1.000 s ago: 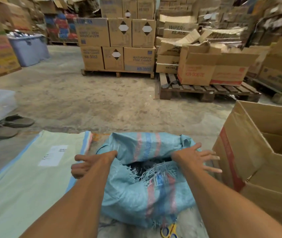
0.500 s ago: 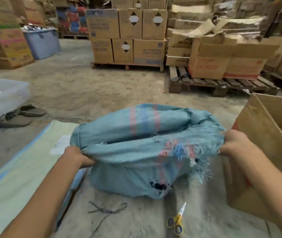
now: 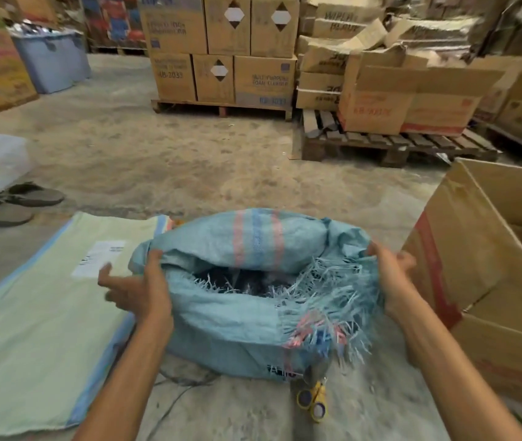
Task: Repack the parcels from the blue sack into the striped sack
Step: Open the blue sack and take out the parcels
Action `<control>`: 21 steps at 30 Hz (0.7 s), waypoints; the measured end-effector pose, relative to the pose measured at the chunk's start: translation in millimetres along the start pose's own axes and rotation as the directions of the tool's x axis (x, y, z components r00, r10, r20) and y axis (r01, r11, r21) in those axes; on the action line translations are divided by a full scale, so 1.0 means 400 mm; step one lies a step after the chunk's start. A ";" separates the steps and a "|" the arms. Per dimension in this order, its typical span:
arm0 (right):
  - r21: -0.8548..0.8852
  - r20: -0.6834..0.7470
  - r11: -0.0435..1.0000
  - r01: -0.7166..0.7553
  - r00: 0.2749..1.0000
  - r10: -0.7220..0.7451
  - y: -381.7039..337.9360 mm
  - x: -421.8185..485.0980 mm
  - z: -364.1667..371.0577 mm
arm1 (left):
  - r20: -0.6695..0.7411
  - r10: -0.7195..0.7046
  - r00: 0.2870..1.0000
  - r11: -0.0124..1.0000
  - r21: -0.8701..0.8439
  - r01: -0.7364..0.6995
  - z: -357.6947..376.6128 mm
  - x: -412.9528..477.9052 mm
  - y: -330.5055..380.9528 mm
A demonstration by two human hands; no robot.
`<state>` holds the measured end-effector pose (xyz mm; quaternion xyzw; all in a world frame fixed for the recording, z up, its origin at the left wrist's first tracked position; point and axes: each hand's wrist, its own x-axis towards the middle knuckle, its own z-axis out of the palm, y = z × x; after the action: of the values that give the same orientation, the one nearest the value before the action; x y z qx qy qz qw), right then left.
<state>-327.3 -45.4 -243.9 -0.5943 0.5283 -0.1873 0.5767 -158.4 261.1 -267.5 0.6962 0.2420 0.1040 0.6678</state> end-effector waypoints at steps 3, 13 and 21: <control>-0.616 0.020 0.621 0.485 0.798 -0.603 -0.038 -0.035 0.042 | 0.372 0.463 0.804 0.604 0.532 -0.594 -0.007 -0.020 -0.014; -0.589 0.642 0.231 0.775 0.622 -0.449 -0.117 0.100 0.195 | 0.711 0.357 0.605 0.524 0.384 -0.760 0.119 0.125 0.044; -0.499 0.634 0.784 0.370 0.772 0.040 -0.290 0.161 0.090 | 0.750 -0.561 0.350 0.760 0.634 -0.140 0.175 0.203 0.148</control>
<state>-225.6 -108.1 -175.7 -0.8189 0.2851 0.1397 0.4781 -43.8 238.7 -230.0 0.7633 -0.0563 -0.4756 0.4335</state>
